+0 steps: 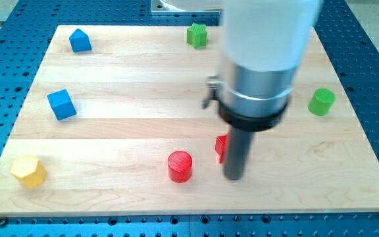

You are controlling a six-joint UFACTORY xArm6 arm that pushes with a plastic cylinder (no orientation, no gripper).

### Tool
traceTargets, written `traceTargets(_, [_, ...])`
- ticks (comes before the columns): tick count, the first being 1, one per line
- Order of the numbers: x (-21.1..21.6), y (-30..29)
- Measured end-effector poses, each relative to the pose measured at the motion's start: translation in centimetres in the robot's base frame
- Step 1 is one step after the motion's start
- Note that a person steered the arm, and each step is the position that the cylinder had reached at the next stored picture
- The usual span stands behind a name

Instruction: Move the green circle to the bottom right of the board

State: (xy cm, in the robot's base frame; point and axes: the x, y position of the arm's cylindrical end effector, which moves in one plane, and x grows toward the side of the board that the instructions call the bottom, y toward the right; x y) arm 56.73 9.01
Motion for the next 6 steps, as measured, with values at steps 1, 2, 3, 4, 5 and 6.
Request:
traceTargets(1, [-2.6, 3.1])
traceTargets(2, [-3.9, -0.7])
traceTargets(3, [-4.7, -4.9])
traceTargets(4, [-11.3, -1.2])
traceTargets(5, [-17.0, 9.0])
traceTargets(6, [-17.9, 16.3])
